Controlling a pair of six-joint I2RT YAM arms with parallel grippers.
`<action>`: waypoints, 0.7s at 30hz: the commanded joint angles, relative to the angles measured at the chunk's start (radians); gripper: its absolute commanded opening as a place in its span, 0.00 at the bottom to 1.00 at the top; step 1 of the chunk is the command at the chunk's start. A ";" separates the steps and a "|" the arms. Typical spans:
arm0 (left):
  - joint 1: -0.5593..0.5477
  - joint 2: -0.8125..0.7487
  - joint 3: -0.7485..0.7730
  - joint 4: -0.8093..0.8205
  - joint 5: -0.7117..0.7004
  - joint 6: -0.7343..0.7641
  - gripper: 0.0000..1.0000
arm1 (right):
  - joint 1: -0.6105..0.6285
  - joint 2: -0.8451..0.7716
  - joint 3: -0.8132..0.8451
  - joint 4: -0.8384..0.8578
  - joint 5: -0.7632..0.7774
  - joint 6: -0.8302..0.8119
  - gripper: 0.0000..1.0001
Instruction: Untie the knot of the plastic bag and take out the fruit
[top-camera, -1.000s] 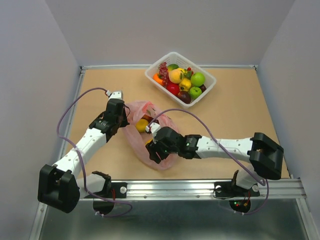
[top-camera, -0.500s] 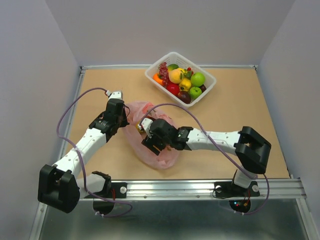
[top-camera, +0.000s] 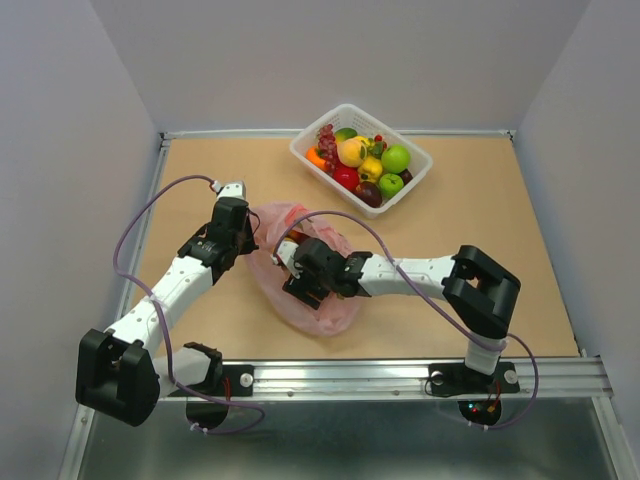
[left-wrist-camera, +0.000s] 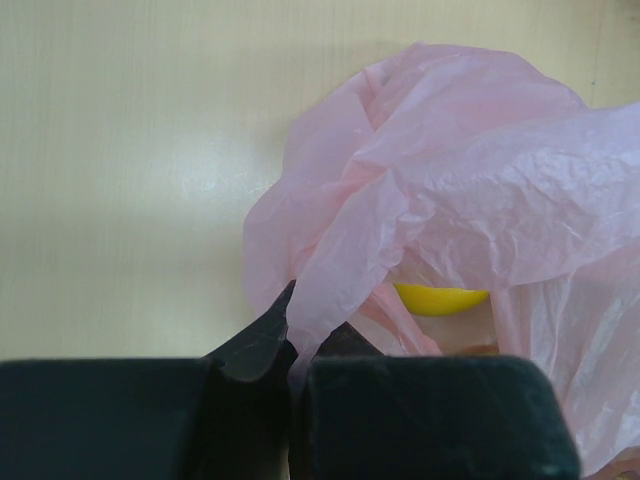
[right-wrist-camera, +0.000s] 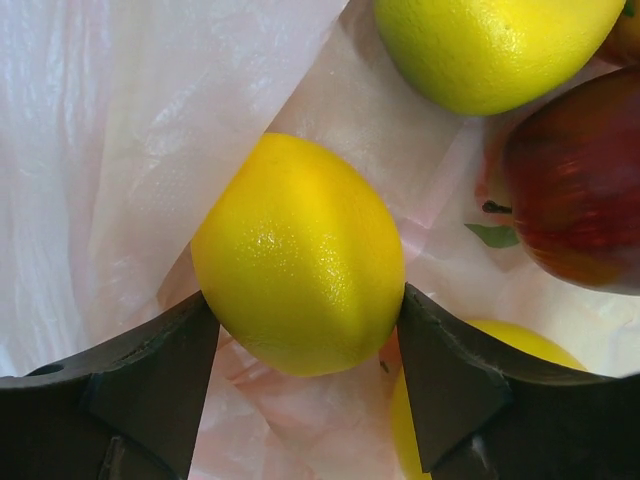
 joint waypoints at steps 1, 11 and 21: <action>0.002 -0.025 -0.009 0.020 -0.011 0.016 0.12 | -0.006 -0.031 0.034 -0.011 -0.026 -0.014 0.30; 0.019 -0.059 -0.003 -0.002 -0.112 -0.009 0.12 | -0.006 -0.250 0.018 -0.012 -0.020 0.000 0.12; 0.068 -0.124 0.003 -0.015 -0.162 -0.018 0.12 | -0.053 -0.415 0.067 0.021 0.174 -0.014 0.11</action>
